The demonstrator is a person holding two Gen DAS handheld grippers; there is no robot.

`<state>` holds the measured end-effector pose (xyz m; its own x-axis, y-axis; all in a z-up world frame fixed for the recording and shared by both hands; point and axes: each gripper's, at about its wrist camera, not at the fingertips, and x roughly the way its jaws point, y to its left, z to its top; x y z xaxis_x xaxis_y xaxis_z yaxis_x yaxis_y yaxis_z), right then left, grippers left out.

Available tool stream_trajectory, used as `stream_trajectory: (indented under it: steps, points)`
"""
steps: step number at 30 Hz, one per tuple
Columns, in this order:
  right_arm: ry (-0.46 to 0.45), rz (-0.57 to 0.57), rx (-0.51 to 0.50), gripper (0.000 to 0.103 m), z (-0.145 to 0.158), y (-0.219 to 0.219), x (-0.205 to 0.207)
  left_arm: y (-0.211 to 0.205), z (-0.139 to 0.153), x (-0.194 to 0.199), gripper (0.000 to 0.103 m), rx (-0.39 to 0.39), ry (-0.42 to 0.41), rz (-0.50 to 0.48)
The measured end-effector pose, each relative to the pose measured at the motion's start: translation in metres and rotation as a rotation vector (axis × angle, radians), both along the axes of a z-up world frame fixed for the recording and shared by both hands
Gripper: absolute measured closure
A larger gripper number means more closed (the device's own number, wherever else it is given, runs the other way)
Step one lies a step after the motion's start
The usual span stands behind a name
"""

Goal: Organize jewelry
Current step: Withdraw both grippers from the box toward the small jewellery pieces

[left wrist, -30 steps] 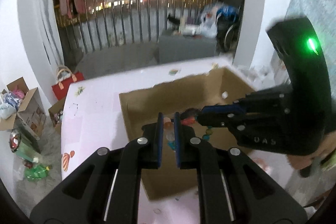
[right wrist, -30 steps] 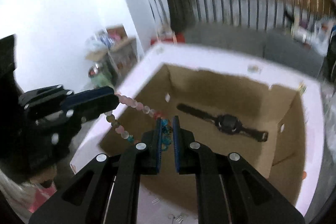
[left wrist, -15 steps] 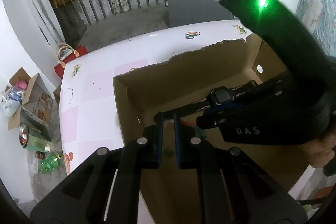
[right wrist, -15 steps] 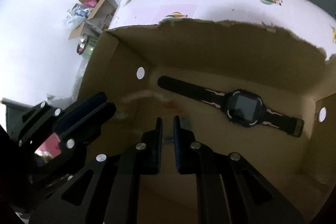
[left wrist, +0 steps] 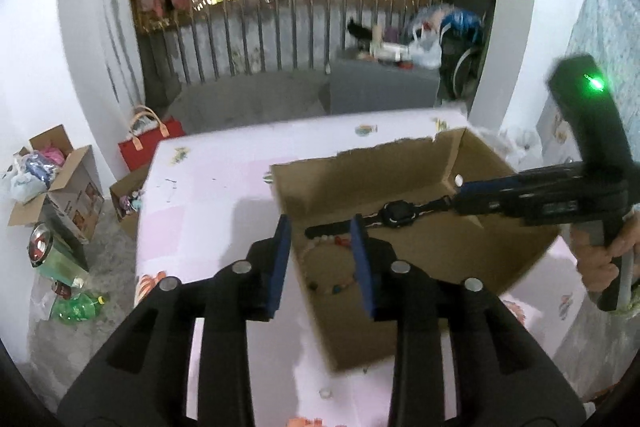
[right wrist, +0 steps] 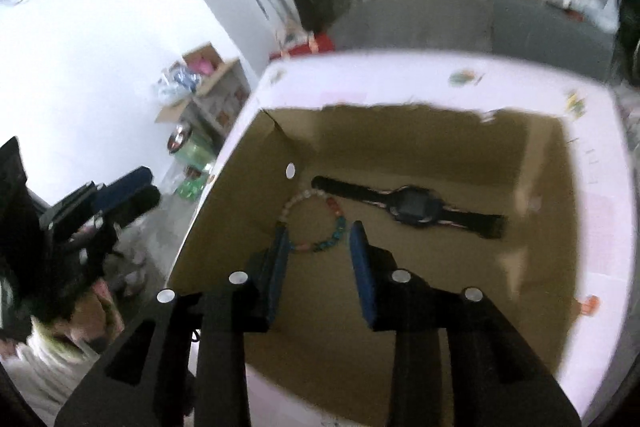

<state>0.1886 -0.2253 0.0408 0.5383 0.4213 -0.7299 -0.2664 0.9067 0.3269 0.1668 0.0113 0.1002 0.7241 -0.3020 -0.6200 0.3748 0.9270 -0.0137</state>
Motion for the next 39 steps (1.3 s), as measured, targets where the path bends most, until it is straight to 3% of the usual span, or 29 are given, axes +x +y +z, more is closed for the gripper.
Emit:
stream_trajectory:
  steps: [7, 12, 15, 21, 26, 31, 39]
  points:
    - [-0.197, -0.038, -0.034, 0.071, 0.014, -0.026, -0.096, 0.034, 0.000, -0.066, 0.064, -0.061, -0.072, 0.027]
    - [-0.229, -0.057, -0.055, 0.071, -0.011, -0.035, -0.143, 0.046, -0.025, -0.097, 0.062, -0.067, -0.062, 0.038]
    - [-0.194, -0.046, -0.028, 0.071, -0.037, -0.037, -0.155, 0.043, -0.051, -0.111, 0.061, -0.048, -0.036, 0.035]
    - [-0.120, 0.027, -0.033, 0.072, -0.078, -0.018, -0.160, 0.035, -0.097, -0.114, 0.061, -0.059, 0.052, 0.023]
    - [-0.063, 0.135, -0.049, 0.078, -0.108, 0.010, -0.150, 0.025, -0.128, -0.107, 0.061, -0.033, 0.096, 0.004]
    - [-0.011, 0.150, -0.136, 0.082, -0.131, 0.023, -0.141, 0.021, -0.141, -0.100, 0.061, -0.020, 0.126, -0.008]
    - [-0.058, 0.130, -0.195, 0.085, -0.133, 0.025, -0.127, 0.015, -0.149, -0.097, 0.061, 0.003, 0.127, -0.030]
